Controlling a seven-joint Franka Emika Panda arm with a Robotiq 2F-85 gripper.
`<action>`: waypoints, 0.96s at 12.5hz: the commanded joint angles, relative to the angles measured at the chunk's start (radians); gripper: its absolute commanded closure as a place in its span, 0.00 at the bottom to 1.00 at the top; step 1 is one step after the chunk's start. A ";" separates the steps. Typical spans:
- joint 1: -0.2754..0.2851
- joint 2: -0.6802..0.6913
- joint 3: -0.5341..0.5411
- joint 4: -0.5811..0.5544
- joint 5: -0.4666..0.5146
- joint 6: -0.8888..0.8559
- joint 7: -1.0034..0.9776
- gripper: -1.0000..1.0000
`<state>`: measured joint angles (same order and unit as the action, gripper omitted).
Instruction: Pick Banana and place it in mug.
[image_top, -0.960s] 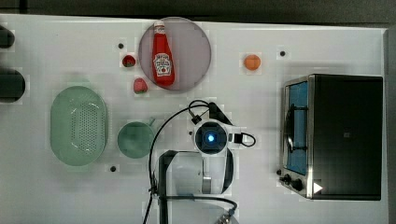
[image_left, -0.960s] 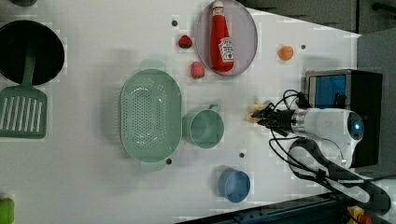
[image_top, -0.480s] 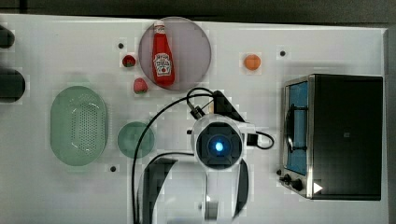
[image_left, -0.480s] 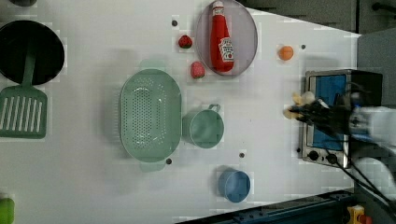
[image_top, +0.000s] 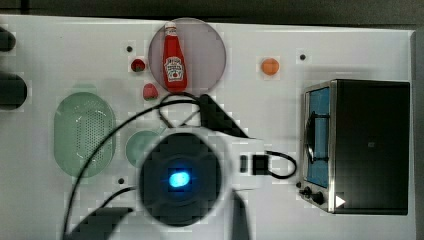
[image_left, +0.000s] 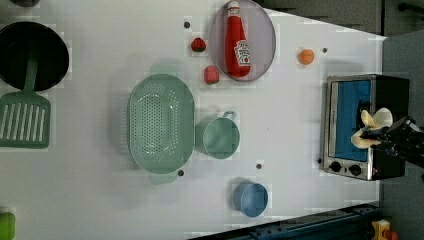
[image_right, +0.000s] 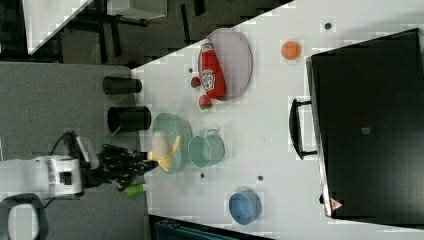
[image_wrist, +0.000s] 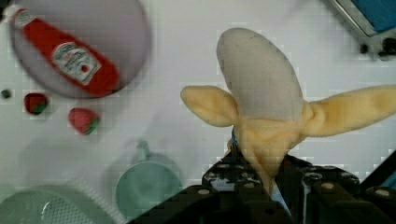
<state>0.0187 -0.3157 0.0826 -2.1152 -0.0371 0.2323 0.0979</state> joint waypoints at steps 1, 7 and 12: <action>0.049 0.060 0.150 -0.002 0.103 -0.022 0.263 0.76; 0.053 0.200 0.312 -0.046 0.156 0.193 0.529 0.76; 0.053 0.311 0.337 -0.202 0.043 0.500 0.575 0.76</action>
<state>0.1087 -0.0078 0.4363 -2.2852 0.0368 0.7246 0.6069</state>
